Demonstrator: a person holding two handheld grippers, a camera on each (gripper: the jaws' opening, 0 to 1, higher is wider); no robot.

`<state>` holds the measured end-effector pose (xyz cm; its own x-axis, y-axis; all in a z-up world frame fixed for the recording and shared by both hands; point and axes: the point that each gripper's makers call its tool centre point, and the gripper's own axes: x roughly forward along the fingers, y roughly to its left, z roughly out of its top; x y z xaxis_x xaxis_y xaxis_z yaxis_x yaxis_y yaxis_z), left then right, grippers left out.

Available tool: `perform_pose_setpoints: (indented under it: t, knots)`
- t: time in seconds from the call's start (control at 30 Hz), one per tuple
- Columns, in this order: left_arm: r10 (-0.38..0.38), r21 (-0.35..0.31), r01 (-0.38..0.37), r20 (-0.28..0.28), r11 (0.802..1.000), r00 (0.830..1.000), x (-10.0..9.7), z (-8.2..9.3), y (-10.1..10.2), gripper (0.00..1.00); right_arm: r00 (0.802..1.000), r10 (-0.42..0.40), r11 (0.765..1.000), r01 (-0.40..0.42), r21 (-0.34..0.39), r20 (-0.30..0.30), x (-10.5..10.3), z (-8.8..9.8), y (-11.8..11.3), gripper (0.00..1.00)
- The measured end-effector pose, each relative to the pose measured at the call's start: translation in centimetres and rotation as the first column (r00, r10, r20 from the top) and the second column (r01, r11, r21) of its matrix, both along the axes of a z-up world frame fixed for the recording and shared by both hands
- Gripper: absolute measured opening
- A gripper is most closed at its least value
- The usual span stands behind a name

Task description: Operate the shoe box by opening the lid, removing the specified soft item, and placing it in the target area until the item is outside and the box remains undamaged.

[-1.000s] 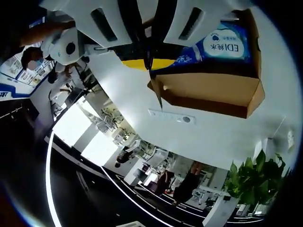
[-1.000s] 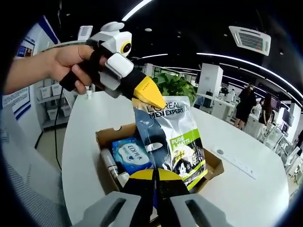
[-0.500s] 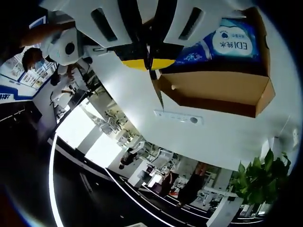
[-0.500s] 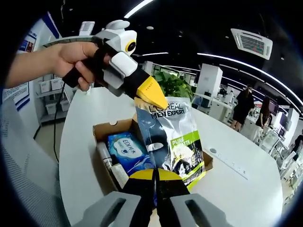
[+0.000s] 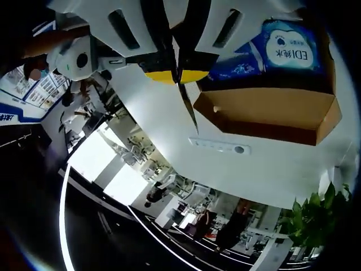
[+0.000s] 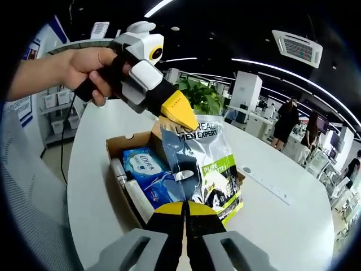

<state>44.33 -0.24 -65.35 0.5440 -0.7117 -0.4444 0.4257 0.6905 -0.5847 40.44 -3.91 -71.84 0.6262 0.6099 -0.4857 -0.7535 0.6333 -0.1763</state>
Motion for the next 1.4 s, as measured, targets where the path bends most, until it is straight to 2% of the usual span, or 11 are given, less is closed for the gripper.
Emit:
perform_pose_setpoints:
  t: [0.4,1.1,1.4]
  knots:
    - [-0.05,0.039,0.051,-0.029,0.998,0.998,-0.3,-2.2,-2.6,0.0,0.999,-0.038,0.999,0.037,-0.029,-0.036,-0.2,-2.3,-2.6,0.0]
    - [-0.115,0.139,0.124,-0.066,0.983,0.991,-0.6,-5.9,-5.8,0.0,0.989,-0.11,0.992,0.104,-0.065,-0.103,0.1,-6.1,-6.2,0.0]
    - [-0.117,0.159,0.129,-0.082,0.979,0.99,-0.1,-7.1,-6.7,0.0,0.979,-0.153,0.988,0.148,-0.051,-0.133,0.3,-7.2,-7.3,0.0]
